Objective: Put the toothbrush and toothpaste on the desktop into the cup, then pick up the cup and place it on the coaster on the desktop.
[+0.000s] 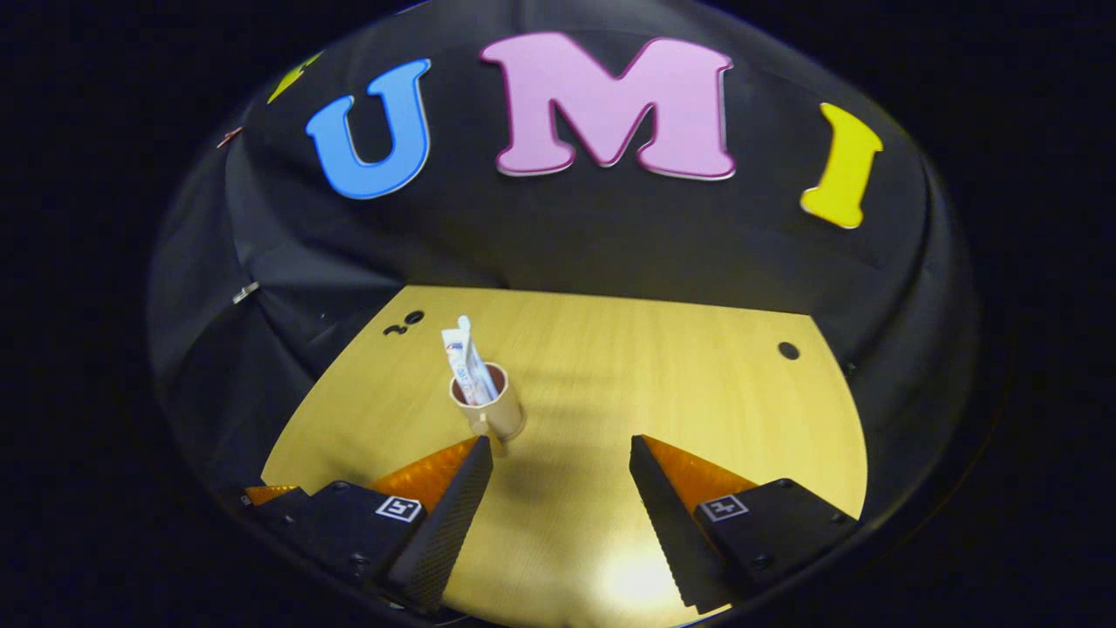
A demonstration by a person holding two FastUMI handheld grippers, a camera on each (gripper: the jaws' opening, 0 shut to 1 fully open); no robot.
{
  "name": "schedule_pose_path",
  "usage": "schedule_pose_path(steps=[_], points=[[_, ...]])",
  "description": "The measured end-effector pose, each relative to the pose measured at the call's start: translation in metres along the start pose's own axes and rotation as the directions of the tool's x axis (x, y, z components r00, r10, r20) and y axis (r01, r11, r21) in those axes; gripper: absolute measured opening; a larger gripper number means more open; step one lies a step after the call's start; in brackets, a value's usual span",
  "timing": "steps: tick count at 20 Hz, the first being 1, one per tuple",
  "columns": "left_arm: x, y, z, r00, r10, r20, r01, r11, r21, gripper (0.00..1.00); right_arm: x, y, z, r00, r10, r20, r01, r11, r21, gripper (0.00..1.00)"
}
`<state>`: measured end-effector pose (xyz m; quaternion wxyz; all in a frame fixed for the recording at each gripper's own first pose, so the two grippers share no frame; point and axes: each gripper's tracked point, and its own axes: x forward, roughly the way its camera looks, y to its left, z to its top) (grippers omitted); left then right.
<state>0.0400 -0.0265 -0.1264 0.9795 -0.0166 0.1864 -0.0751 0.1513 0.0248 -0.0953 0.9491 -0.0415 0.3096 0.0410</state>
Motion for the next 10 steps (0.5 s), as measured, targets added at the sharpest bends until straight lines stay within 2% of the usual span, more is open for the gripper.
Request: schedule_pose_path(steps=[3, 6, 10], points=[[-0.001, -0.030, 0.033, 0.997, -0.049, 0.063, 0.049, 0.999, 0.001, 0.96, -0.048, -0.028, 0.012, 0.991, -0.062, 0.118, 0.056, 0.997, 0.060, 1.00], [-0.012, -0.054, 0.063, 0.989, -0.062, 0.135, 0.066, 0.997, -0.028, 0.96, -0.087, -0.042, -0.001, 0.970, -0.099, 0.220, 0.068, 0.987, 0.145, 1.00], [-0.027, -0.068, 0.095, 0.973, -0.060, 0.225, 0.067, 0.998, -0.022, 0.96, -0.118, -0.066, -0.022, 0.960, -0.151, 0.237, 0.106, 0.976, 0.192, 1.00]])
